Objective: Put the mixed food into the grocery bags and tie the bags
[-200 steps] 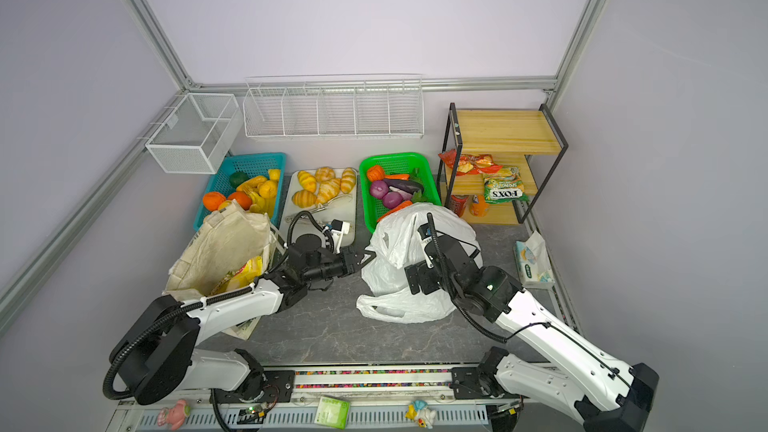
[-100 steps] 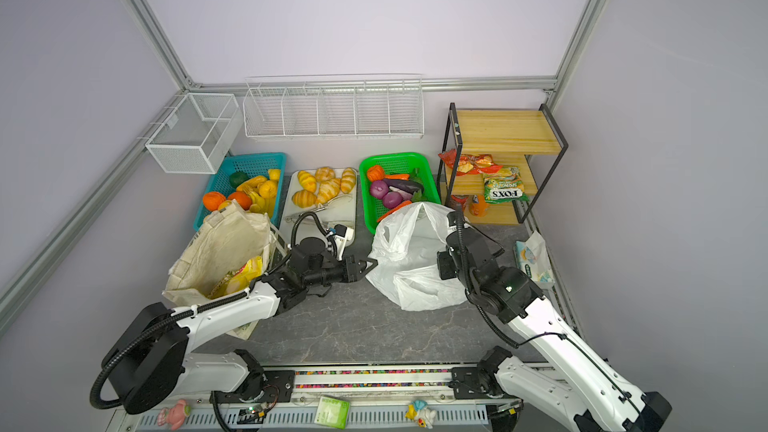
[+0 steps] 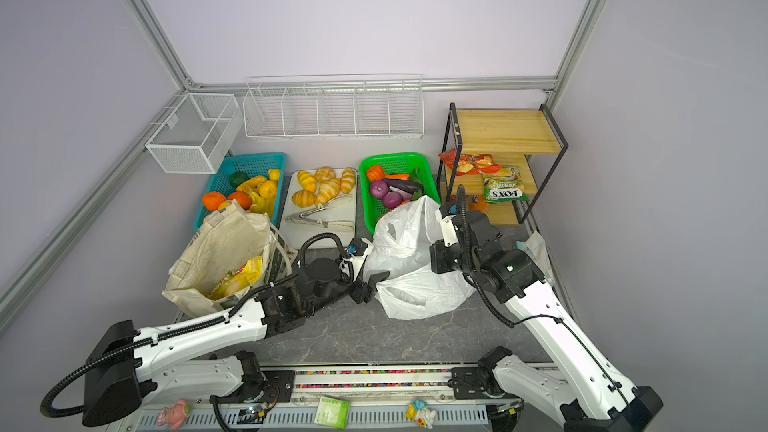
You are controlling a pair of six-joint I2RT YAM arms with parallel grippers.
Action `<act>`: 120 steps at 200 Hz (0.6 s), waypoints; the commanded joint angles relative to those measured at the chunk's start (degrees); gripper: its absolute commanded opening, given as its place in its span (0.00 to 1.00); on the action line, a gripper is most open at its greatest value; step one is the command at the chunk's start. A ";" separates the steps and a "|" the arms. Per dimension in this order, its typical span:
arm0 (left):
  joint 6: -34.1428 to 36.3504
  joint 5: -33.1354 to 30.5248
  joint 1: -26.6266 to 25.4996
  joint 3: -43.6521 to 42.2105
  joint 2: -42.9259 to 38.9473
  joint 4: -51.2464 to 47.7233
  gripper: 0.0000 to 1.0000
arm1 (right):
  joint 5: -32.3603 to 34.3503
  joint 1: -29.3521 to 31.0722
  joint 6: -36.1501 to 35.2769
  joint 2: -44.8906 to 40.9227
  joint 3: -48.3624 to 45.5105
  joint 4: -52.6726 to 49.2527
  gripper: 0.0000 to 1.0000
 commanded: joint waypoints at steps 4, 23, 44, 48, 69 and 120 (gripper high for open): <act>6.84 -10.55 -0.11 2.36 -0.98 0.86 0.78 | -4.29 -0.47 0.17 0.55 1.92 -1.51 0.07; 9.62 -12.43 -0.17 3.87 0.11 1.22 0.81 | -5.05 -0.58 -0.37 1.08 2.46 -2.03 0.07; 12.39 -15.43 -0.17 6.37 1.94 0.07 0.84 | -5.43 -0.69 -1.10 1.44 3.02 -2.88 0.07; 13.19 -15.45 -0.17 6.64 2.19 0.00 0.84 | -5.43 -0.73 -1.27 1.45 3.11 -3.01 0.07; 16.78 -13.73 -0.21 7.65 3.19 0.78 0.86 | -6.14 -0.91 -1.57 1.55 3.33 -3.19 0.07; 20.84 -10.69 -0.17 11.79 5.67 5.23 0.78 | -6.92 -0.87 -6.58 1.60 3.69 -5.15 0.07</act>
